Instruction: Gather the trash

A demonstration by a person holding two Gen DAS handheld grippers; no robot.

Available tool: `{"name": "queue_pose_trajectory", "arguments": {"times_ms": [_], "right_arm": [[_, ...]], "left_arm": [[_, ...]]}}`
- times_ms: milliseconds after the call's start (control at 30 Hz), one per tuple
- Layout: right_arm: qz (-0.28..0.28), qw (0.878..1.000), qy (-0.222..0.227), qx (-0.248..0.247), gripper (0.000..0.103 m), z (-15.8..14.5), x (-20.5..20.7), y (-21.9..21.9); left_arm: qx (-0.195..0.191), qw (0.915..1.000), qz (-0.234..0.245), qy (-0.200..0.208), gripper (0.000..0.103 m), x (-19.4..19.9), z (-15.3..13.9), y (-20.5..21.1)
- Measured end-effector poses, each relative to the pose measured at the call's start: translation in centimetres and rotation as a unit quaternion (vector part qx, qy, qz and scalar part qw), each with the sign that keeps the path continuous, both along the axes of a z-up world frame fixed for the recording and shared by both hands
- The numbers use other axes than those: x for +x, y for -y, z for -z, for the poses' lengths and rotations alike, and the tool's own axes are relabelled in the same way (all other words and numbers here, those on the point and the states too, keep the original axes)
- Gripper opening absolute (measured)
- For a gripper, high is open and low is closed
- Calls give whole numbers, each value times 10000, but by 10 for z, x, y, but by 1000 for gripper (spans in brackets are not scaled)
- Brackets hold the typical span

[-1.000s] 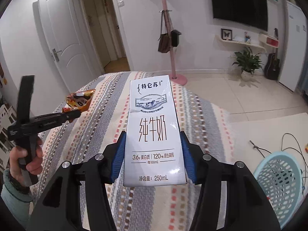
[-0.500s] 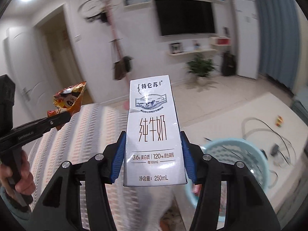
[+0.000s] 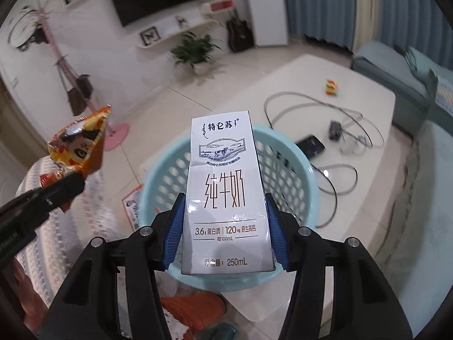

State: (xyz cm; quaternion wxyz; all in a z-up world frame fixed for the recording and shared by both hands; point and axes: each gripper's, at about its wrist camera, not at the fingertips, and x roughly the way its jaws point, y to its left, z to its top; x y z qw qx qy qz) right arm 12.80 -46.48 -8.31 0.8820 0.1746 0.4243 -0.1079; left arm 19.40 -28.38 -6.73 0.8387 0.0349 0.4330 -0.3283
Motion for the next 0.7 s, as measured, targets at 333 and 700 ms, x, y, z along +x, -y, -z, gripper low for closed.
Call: {"name": "queue_pose_trajectory", "arguments": {"times_ms": [333, 700], "right_arm": [[145, 9998, 110, 82, 55, 13, -11, 17], [105, 9996, 260, 64, 55, -4, -39, 5]], "left_arm": [[-46, 9999, -9, -132, 65, 7, 15, 14], [-268, 9996, -3, -8, 77, -16, -1, -13]]}}
